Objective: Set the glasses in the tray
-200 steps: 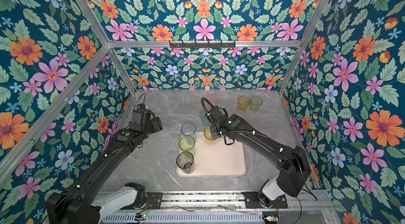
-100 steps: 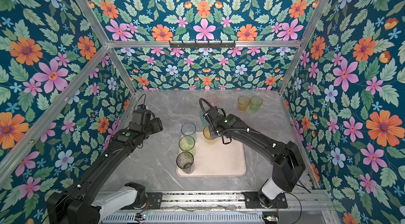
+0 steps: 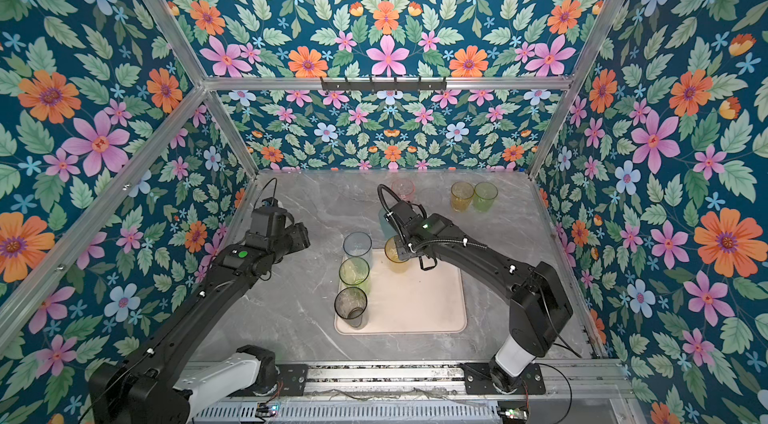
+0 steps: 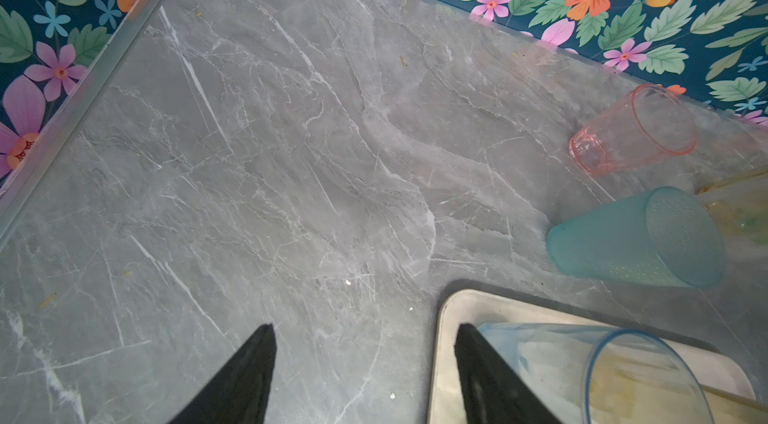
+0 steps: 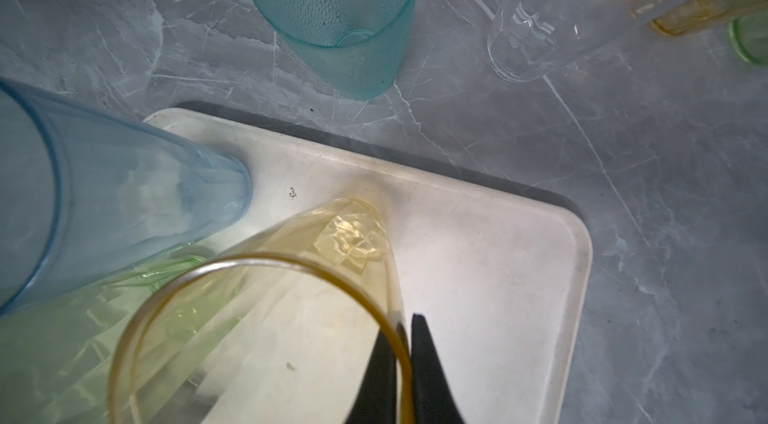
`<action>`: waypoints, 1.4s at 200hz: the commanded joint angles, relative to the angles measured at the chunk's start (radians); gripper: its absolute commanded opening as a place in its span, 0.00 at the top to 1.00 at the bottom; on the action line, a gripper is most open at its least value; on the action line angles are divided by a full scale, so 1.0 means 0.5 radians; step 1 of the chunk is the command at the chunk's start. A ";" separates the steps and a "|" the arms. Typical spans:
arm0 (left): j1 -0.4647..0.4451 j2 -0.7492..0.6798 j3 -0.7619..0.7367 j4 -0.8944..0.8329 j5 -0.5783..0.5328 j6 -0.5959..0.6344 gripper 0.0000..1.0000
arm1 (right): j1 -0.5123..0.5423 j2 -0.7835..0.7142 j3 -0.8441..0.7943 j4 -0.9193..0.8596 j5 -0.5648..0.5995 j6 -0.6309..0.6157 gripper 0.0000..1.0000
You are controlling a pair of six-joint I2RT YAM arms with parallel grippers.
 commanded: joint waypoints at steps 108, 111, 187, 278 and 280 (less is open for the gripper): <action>0.002 0.005 0.003 0.046 0.041 -0.014 0.30 | -0.027 0.133 0.010 0.065 -0.012 0.011 1.00; 0.004 0.006 0.006 0.044 0.042 -0.013 0.30 | -0.026 0.139 0.009 0.065 -0.014 0.011 1.00; 0.005 0.017 -0.002 0.055 0.061 -0.012 0.30 | -0.029 0.171 0.060 0.048 -0.043 0.041 0.85; 0.004 0.006 -0.009 0.074 0.090 -0.025 0.29 | -0.029 0.131 0.175 -0.065 -0.050 0.016 0.70; 0.004 0.006 -0.009 0.075 0.091 -0.027 0.29 | -0.029 0.129 0.178 -0.069 -0.049 0.013 0.70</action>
